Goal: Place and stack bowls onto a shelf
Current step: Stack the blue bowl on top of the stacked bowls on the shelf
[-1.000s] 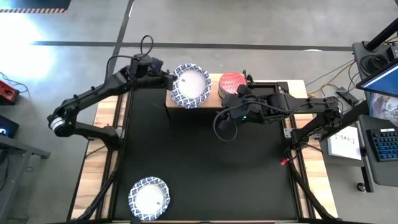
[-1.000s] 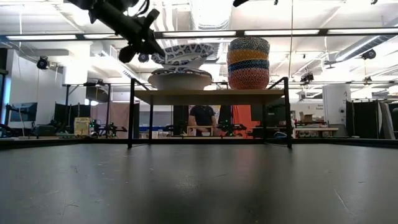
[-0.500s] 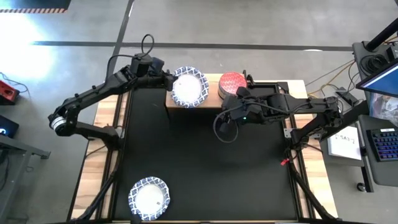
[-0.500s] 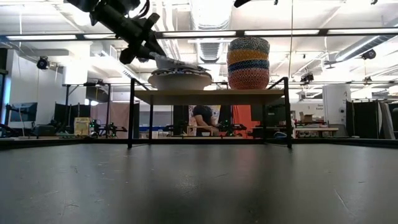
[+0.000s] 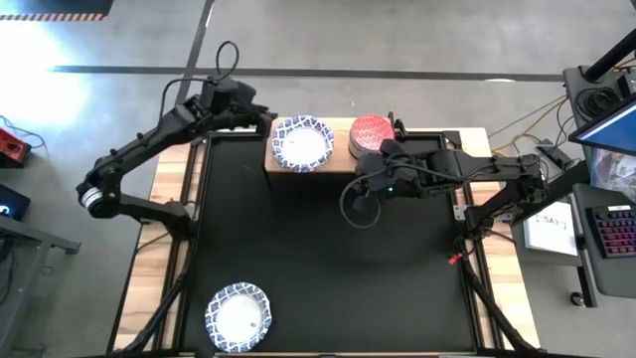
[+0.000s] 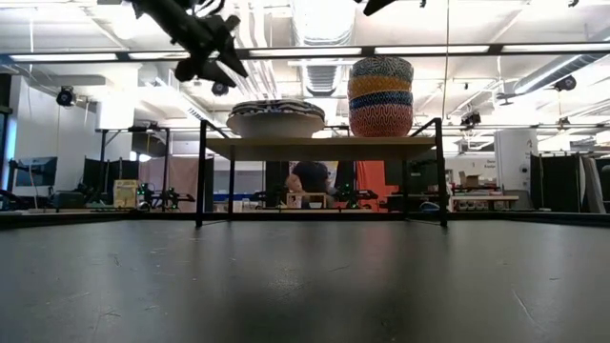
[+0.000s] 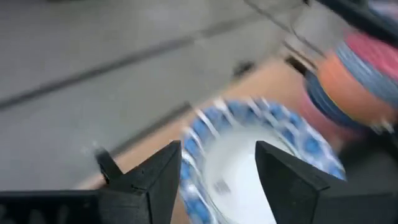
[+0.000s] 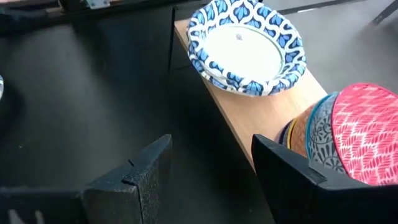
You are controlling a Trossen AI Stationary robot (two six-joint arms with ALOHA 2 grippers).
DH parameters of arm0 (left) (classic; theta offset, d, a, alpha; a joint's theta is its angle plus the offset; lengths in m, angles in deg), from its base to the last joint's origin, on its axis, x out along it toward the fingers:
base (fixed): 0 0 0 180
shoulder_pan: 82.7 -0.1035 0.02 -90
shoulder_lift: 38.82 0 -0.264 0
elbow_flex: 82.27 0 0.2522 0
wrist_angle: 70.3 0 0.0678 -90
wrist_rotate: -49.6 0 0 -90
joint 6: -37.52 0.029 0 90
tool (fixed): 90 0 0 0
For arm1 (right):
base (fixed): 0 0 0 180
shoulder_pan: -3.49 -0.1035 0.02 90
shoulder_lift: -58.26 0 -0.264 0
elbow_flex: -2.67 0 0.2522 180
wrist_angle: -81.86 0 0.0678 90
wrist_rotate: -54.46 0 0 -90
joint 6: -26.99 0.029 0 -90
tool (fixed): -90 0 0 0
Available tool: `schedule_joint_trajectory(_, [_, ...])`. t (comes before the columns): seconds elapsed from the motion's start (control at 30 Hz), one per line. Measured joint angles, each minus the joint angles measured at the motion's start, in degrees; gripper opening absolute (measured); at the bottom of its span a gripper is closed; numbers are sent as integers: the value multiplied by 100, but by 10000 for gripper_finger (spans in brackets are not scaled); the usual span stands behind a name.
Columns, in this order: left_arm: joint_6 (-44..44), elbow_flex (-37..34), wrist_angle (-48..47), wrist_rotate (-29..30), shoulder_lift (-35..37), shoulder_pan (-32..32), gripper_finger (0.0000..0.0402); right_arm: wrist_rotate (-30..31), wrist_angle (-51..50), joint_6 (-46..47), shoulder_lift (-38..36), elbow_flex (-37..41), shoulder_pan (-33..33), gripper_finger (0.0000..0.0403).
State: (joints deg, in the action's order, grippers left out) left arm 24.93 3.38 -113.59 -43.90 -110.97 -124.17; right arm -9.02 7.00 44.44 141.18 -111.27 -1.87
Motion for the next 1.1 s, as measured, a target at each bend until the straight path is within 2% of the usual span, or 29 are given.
schedule_joint_trajectory(0.1, [38, 148, -768, -466, 29, 205, 190, 2, -150, 14, 0, 0, 0, 210])
schedule_joint_trajectory(0.3, [-267, -108, -1513, -444, 424, 1258, 189, 1, -338, 34, 0, 0, 0, 210])
schedule_joint_trajectory(0.37, [-597, -306, -1525, -183, 651, 1798, 189, 0, -367, 116, 0, 0, 0, 210])
schedule_joint_trajectory(0.5, [-1337, -658, -1758, 852, 1091, 3020, 189, -118, -415, 162, 0, 0, 0, 210])
schedule_joint_trajectory(0.6, [-2240, -870, -2204, 1481, 1280, 3957, 189, -282, -476, 166, 0, 0, 0, 210])
schedule_joint_trajectory(0.77, [-3904, -1235, -2868, 2054, 1396, 5482, 189, -304, -544, 166, 0, 5, 0, 210])
schedule_joint_trajectory(0.87, [-4935, -1443, -3209, 2054, 1340, 6225, 189, -302, -611, 168, 0, 7, 0, 210])
schedule_joint_trajectory(0.93, [-5499, -1561, -3341, 1825, 1290, 6675, 189, -302, -617, 207, 0, 7, 0, 210])
schedule_joint_trajectory(1.1, [-6124, -1790, -3358, 1166, 1081, 7810, 189, -302, -615, 221, 0, 7, 0, 210])
